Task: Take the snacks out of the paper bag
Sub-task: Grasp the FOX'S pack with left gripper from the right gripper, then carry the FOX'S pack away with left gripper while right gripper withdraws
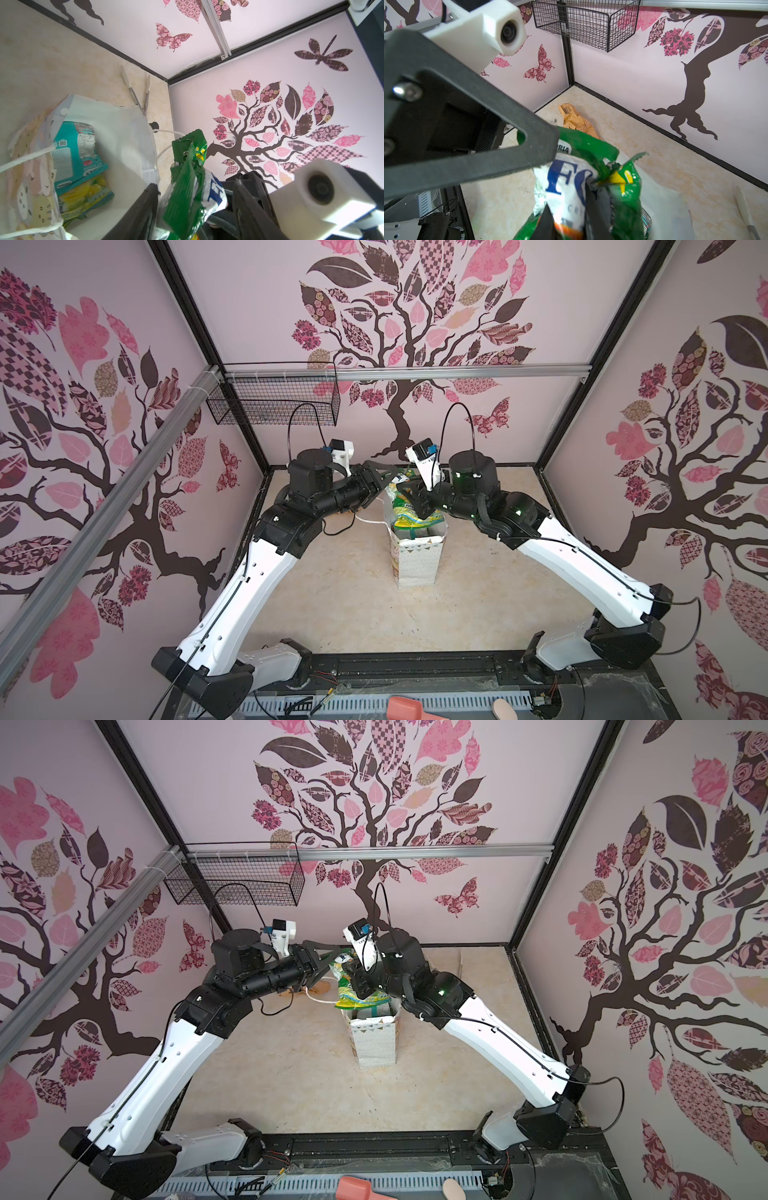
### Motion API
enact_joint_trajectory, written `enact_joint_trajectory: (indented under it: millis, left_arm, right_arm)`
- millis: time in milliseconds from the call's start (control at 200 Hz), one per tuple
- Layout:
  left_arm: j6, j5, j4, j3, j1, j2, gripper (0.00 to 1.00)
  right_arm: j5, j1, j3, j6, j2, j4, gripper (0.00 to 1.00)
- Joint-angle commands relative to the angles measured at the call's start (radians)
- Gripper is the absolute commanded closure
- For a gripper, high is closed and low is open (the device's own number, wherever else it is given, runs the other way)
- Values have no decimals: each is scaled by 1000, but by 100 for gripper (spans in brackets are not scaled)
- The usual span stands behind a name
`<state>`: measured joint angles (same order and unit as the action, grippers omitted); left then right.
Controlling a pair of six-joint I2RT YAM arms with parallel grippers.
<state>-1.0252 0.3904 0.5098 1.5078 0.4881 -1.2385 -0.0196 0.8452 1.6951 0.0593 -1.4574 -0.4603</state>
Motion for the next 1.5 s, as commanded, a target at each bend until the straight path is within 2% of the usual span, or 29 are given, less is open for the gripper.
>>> enact_joint_trajectory:
  millis: [0, 210, 330, 430, 485, 560, 675, 800, 1035, 1210, 1325, 1495]
  left_arm:
    - [24, 21, -18, -32, 3, 4, 48]
    - [65, 42, 34, -19, 10, -17, 63]
    - [74, 69, 26, -22, 13, -18, 77]
    - [86, 69, 21, -20, 13, -17, 93]
    - [90, 61, 15, -17, 13, -17, 100]
    - [97, 42, 5, -12, 13, -11, 100]
    - [110, 1, -12, -13, 13, -3, 100]
    - [120, -15, -33, -11, 11, 6, 100]
    - [128, -34, -62, 29, -1, 18, 100]
    - [152, -37, -47, 90, -21, 11, 100]
    - [140, -28, -46, 121, -69, 2, 100]
    - [129, -9, -43, 193, -136, -31, 100]
  right_arm:
    - [-13, 5, 43, 6, 16, 35, 100]
    - [-33, 5, 34, 20, 10, 37, 100]
    - [-46, 5, 37, 25, 0, 28, 100]
    - [-56, 5, 38, 31, -5, 28, 100]
    - [-62, 5, 40, 33, -6, 25, 92]
    - [-64, 6, 38, 34, -2, 22, 82]
    - [-52, 7, 34, 37, 6, 14, 74]
    - [-41, 6, 16, 43, 32, 22, 59]
    - [-29, 5, -12, 68, 80, 56, 39]
    - [-33, 5, -38, 81, 125, 101, 17]
    - [-30, 5, -80, 83, 165, 149, 1]
    - [-27, 5, -120, 88, 203, 177, 1]
